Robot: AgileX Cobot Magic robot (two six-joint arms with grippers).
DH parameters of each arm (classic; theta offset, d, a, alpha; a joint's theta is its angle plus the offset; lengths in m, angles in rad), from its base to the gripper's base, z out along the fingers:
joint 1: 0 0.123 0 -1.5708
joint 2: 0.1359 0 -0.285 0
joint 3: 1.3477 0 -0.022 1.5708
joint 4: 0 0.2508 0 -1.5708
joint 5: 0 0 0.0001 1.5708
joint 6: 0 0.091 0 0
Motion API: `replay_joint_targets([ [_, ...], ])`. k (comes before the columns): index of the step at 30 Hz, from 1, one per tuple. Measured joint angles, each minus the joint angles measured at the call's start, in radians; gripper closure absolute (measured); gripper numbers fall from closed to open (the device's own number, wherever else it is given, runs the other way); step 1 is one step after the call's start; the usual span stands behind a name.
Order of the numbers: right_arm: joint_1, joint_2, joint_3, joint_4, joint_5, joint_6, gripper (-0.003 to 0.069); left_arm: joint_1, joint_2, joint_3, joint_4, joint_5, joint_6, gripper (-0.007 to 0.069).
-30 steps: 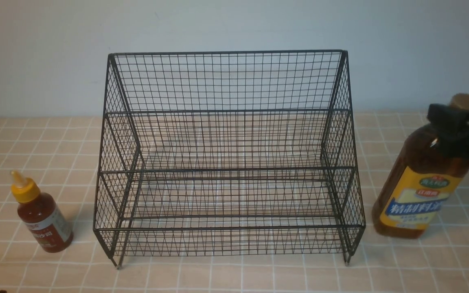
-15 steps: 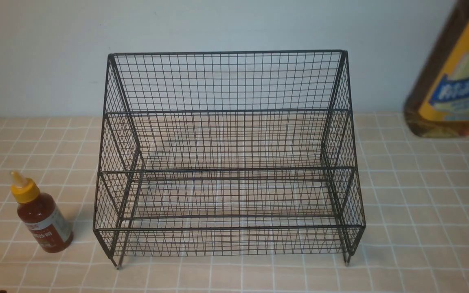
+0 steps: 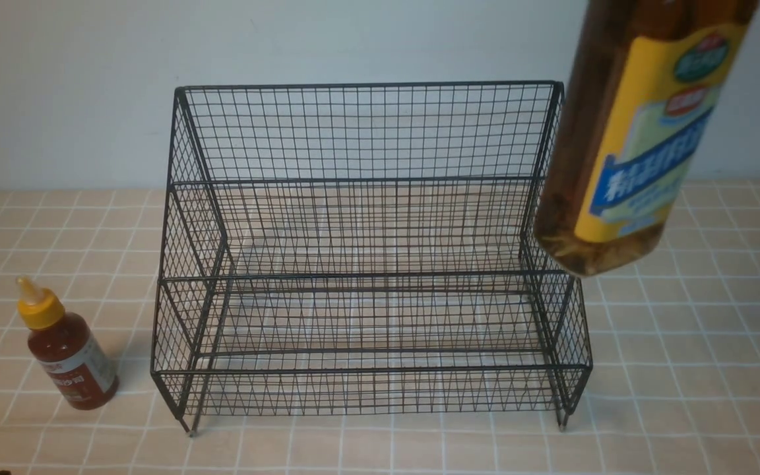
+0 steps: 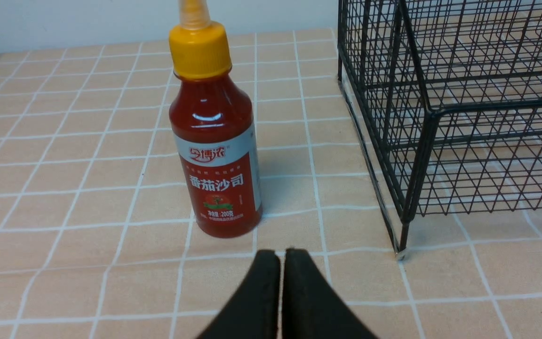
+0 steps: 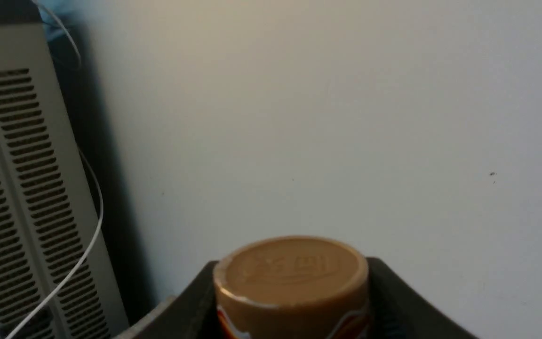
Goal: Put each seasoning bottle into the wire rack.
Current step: Use the right arm to put the condiment bottle back on the shelf
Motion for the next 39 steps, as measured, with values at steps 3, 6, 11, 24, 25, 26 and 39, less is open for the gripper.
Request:
replay_joint_targets([
  [3,0.133,0.026,-0.001,0.017,0.175,-0.061,0.0337,0.000,0.000,0.000,0.000,0.000,0.000,0.0631],
  [6,0.250,0.060,-0.011,0.079,0.387,-0.116,0.0337,0.000,0.000,0.000,0.000,0.000,0.000,0.0631],
  [11,0.336,0.140,-0.057,0.120,0.571,-0.172,0.0337,0.000,0.000,0.000,0.000,0.000,0.000,0.0631],
  [24,0.346,0.242,-0.076,0.162,0.702,-0.176,0.0337,0.000,0.000,0.000,0.000,0.000,0.000,0.0631],
  [25,0.346,0.242,-0.076,0.162,0.702,-0.176,0.0337,0.000,0.000,0.000,0.000,0.000,0.000,0.0631],
  [26,0.346,0.242,-0.072,0.165,0.701,-0.176,0.0337,0.000,0.000,0.000,0.000,0.000,0.000,0.0631],
  [39,0.346,0.242,0.115,0.167,0.698,-0.176,0.0337,0.000,0.000,0.000,0.000,0.000,0.000,0.0631],
])
